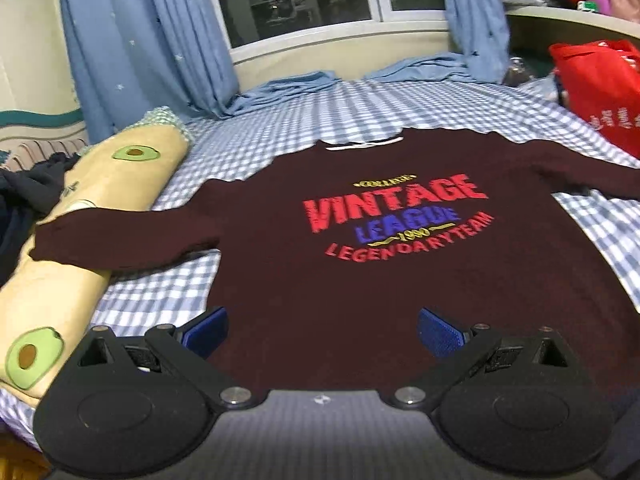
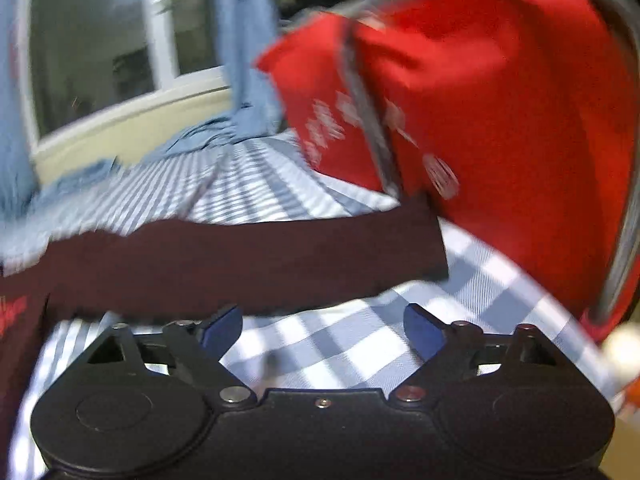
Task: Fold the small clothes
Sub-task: 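Reach the right tool to the sleeve nearest it and grasp the cuff, then fold the held sleeve across the shirt front with the right tool, release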
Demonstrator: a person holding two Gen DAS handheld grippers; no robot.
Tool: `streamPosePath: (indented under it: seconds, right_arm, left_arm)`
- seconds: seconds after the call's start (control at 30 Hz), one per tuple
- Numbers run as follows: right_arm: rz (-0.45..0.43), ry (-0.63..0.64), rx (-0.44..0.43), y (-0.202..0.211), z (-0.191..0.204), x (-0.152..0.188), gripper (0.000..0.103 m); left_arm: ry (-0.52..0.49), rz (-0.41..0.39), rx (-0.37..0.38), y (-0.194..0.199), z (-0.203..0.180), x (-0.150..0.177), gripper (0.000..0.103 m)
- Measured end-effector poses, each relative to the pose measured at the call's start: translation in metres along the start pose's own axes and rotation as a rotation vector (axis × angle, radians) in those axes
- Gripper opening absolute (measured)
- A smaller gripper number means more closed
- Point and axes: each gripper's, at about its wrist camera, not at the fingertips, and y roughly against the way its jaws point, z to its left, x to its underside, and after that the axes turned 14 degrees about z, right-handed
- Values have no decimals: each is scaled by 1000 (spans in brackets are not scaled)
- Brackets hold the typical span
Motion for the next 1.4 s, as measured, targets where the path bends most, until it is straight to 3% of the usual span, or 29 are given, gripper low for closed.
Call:
streamPosePath:
  seconds: [0.1, 0.33, 0.4, 0.43, 0.47, 0.6, 0.7, 0.8, 1.03, 1.2, 1.3, 1.4]
  right_arm:
    - [16, -141, -24, -25, -24, -7, 84]
    - [-13, -297, -149, -64, -56, -41, 83]
    - [-23, -326, -176, -75, -61, -52, 66]
    - [-21, -332, -183, -80, -61, -57, 33]
    - [-8, -327, -170, -83, -59, -63, 10]
    - [-82, -122, -29, -61, -17, -73, 9]
    - [-147, 34, 15, -31, 30, -85, 8]
    - [-204, 132, 4, 3, 90, -111, 8]
    - [-193, 383, -85, 56, 299, -149, 8]
    - [-170, 542, -176, 42, 455, -122, 8]
    - [-99, 623, -210, 14, 535, -83, 8]
    - [-16, 730, -185, -22, 602, -34, 8]
  left_arm:
    - [15, -2, -22, 1, 1, -9, 102]
    - [6, 15, -13, -4, -4, -25, 102]
    - [4, 18, -21, -4, -5, -27, 102]
    - [7, 16, -21, -2, -4, -27, 102]
    - [12, 13, -18, -1, -1, -26, 102]
    - [34, 9, 0, -2, 13, -23, 102]
    - [42, 1, 5, -6, 26, -18, 102]
    - [72, -26, 34, -5, 45, -10, 102]
    - [148, -72, 51, 0, 106, 16, 102]
    - [228, -74, 40, 7, 152, 39, 102]
    - [264, -70, 21, 10, 173, 52, 102]
    - [296, -66, -1, 14, 193, 64, 102]
